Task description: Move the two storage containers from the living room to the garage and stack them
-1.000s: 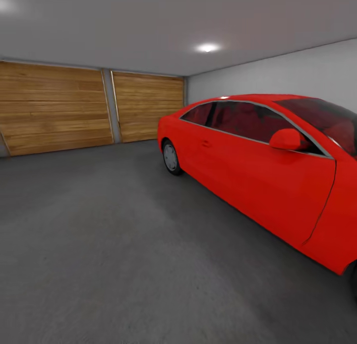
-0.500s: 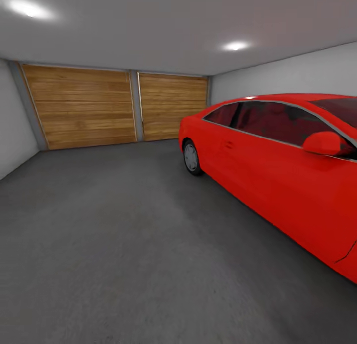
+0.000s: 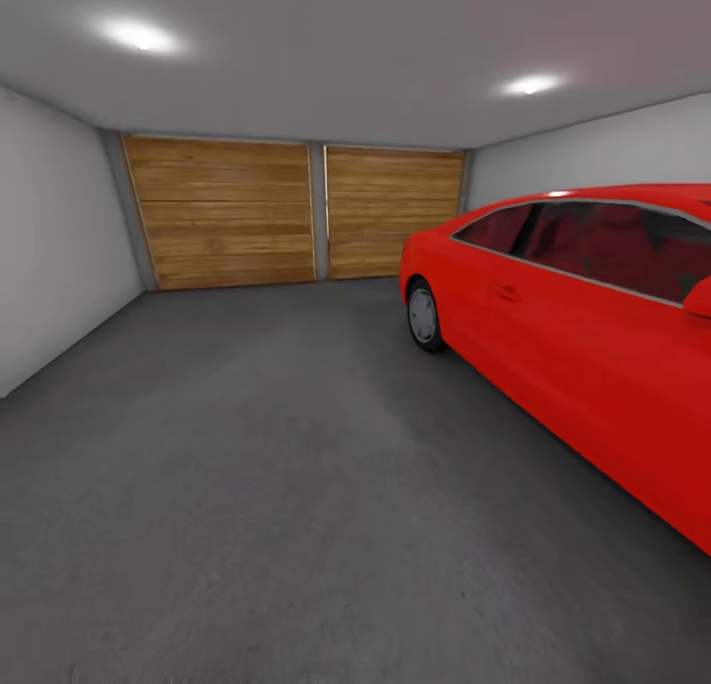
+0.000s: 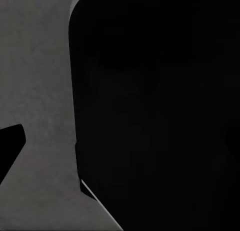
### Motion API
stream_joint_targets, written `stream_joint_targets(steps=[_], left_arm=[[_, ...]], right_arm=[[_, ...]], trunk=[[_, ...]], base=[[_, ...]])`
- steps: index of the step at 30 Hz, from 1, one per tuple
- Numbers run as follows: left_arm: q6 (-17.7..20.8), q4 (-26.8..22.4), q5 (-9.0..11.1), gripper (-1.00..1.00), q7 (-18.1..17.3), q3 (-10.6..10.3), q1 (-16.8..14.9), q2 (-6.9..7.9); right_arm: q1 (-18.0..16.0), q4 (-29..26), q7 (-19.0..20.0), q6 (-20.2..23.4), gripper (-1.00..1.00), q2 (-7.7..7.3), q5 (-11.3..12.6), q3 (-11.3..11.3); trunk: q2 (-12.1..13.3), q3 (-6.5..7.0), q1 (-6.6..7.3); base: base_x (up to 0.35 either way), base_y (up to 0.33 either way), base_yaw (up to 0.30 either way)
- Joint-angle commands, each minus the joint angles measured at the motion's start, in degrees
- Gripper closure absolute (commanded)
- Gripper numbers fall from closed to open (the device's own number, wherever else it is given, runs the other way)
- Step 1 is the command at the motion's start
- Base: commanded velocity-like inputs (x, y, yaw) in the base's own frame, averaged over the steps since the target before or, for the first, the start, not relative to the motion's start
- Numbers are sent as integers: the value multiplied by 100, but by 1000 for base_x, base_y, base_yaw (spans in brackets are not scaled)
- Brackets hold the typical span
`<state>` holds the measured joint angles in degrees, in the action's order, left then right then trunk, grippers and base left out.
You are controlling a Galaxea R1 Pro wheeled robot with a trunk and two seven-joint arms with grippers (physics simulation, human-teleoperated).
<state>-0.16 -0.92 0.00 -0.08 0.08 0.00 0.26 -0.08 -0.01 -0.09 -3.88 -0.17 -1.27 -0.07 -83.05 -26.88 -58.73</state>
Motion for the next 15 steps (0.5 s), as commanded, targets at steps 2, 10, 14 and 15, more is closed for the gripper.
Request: stream_joint_targets(steps=[2,10,14,15], left_arm=[[-2,-5,0,-100,-1,0,1,0],[-2,-4,0,-100,-1,0,1,0],[-2,-5,0,-100,-1,0,0,0],[-2,-5,0,-100,-1,0,0,0]], right_arm=[[-1,1,0,-17,-100,-1,-13,-2],[-1,1,-1,-20,-100,-1,-13,-2],[-1,1,-6,-25,-100,-1,-13,-2],[-1,1,-6,-25,-100,-1,-13,-2]], trunk=[[-3,-5,0],[-3,-5,0],[-3,-5,0],[-3,-5,0]], base=[[0,0,294],[0,0,295],[0,0,297],[0,0,298]])
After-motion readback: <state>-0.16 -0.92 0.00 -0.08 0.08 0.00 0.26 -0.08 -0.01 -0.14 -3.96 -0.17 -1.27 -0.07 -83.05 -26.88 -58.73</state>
